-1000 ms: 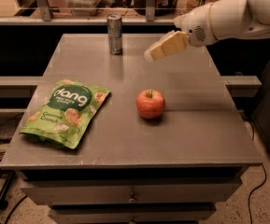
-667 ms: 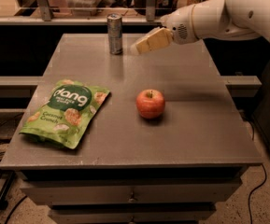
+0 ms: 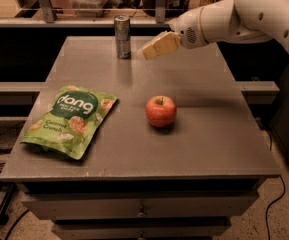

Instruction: Knock redbull can over

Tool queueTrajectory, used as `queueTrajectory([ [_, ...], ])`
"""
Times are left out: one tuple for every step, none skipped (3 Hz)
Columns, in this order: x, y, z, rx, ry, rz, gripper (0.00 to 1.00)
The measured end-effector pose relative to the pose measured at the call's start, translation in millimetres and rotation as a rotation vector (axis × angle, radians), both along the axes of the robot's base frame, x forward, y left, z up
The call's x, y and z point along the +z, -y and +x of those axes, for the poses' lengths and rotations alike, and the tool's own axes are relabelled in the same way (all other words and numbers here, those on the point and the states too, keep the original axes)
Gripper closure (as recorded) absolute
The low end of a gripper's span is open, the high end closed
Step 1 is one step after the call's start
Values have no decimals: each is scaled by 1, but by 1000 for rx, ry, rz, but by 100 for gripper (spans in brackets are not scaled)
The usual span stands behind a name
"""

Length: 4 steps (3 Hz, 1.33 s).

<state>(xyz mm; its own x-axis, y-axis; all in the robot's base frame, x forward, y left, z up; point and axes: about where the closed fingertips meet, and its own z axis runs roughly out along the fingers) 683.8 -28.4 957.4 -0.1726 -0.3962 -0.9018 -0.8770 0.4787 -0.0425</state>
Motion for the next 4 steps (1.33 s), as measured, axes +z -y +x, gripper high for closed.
queueTrajectory([
  [-17, -22, 25, 4, 0, 27, 0],
  [-38, -42, 53, 7, 0, 39, 0],
  [-55, -56, 82, -12, 6, 61, 0],
  [-65, -69, 111, -29, 12, 101, 0],
])
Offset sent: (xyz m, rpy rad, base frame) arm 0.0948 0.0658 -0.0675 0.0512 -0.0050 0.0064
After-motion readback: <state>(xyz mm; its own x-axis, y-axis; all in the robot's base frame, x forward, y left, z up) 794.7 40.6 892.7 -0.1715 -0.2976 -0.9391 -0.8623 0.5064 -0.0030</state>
